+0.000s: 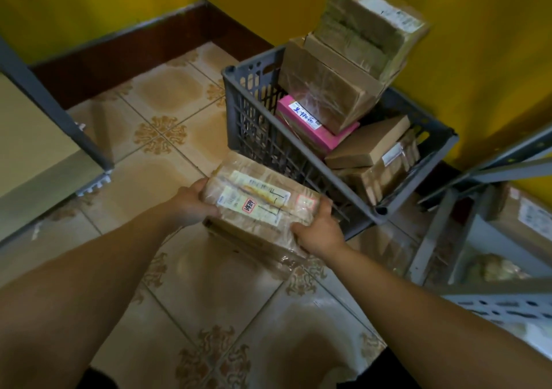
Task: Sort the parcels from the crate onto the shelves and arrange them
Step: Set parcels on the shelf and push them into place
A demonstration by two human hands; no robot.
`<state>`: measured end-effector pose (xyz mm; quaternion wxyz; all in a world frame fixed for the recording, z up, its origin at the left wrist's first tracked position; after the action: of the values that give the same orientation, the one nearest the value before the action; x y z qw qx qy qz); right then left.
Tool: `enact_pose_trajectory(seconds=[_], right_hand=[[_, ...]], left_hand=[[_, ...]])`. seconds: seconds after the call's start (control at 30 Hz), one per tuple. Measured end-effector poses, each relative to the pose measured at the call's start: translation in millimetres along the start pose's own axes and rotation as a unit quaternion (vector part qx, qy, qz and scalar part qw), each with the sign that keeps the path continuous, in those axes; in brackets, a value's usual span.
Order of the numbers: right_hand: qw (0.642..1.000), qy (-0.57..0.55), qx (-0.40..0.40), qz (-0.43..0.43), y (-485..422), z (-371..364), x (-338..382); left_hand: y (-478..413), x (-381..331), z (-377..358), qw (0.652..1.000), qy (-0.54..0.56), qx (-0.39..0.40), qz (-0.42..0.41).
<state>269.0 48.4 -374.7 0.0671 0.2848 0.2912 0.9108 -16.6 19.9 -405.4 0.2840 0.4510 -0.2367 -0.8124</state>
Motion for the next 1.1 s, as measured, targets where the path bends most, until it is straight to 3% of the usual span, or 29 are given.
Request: enact_pose_trajectory(seconds=[0.2, 0.43, 0.7, 0.9, 1.0, 1.1], right_hand=[[0.996, -0.079, -0.023, 0.017, 21, 10, 28], [0.987, -0.145, -0.034, 0.054, 117, 106, 117], [0.978, -0.181, -0.058, 0.086, 262, 256, 223], [0.974, -0.214, -0.003, 0.074, 367, 336, 271], [0.959, -0.257, 0.016, 0.116, 423, 361, 286], [0.952, -0.257, -0.014, 0.166, 482, 381, 290]], left_hand=[[43, -4, 7, 0.974, 0.213, -0.075, -0.022], [189, -77, 93, 0.961, 0.219, -0.164, -0.033], [391, -197, 199, 0.955, 0.213, -0.201, -0.042], [528, -262, 247, 0.949, 0.207, -0.229, -0.068], [578, -276, 262, 0.941, 0.212, -0.251, -0.084], [624, -285, 281, 0.921, 0.227, -0.287, -0.134]])
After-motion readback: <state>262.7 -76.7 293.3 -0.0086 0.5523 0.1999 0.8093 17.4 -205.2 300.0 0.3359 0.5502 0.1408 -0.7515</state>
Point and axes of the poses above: each hand's wrist, its own y-axis away from the middle knuckle, its own z-axis out of the back of the hand, x = y × z, the point moved 6 cm from there along -y, towards the middle knuckle, and after that the axes turned 2 degrees about -y, right-handed, at the moved point
